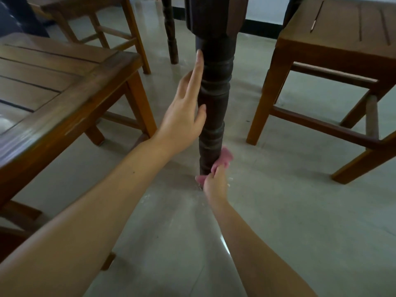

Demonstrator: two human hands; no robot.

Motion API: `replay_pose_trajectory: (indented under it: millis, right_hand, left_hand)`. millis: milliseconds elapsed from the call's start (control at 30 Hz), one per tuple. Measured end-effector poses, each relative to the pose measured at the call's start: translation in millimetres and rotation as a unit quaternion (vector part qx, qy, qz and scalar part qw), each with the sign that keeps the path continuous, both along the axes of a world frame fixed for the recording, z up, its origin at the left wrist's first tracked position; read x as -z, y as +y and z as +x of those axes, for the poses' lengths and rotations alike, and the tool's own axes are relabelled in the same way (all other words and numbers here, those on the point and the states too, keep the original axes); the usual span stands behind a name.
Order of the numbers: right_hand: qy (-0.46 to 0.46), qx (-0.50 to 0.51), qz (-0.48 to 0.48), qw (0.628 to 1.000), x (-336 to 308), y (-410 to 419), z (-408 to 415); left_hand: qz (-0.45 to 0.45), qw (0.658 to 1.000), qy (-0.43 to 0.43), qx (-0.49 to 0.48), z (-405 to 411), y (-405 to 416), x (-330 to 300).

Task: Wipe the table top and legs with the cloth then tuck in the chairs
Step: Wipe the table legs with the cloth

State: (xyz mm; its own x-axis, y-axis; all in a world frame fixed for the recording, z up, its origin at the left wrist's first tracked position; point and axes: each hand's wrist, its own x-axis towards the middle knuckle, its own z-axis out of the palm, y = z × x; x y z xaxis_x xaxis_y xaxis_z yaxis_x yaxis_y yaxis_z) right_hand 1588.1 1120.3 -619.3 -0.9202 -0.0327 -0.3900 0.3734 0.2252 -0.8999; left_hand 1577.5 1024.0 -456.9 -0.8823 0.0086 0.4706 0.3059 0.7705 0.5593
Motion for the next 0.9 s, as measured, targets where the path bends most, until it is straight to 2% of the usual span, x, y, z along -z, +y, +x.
replay_pose_trajectory:
  millis: [133, 233, 333, 433, 533, 600, 800, 900]
  right_hand:
    - [-0.061, -0.081, 0.058, 0.993, 9, 29, 10]
    - [-0.091, -0.114, 0.100, 0.984, -11, 53, 13]
    - [-0.095, -0.201, 0.156, 0.962, -60, 72, 23]
    - [-0.079, -0.258, 0.197, 0.943, -116, 84, 31]
    - [-0.056, -0.280, 0.185, 0.940, -180, 85, 50]
    - [-0.048, -0.283, 0.150, 0.946, -227, 80, 63]
    - [-0.018, -0.334, 0.102, 0.937, -369, 60, 91]
    - [0.009, -0.354, 0.105, 0.929, -439, 47, 100]
  left_hand:
    - [-0.002, 1.000, 0.006, 0.006, 6, -7, -2]
    - [-0.028, 0.999, -0.006, -0.024, 15, -7, 8]
    - [-0.023, 0.985, -0.123, -0.116, 41, -1, 16]
    - [0.008, 0.957, -0.260, -0.124, 80, 5, 3]
    - [-0.003, 0.934, -0.345, -0.089, 115, 0, -35]
    - [-0.016, 0.920, -0.379, -0.103, 138, -5, -68]
    - [-0.020, 0.893, -0.438, -0.104, 227, -13, -195]
    - [0.004, 0.891, -0.437, -0.126, 263, -14, -251]
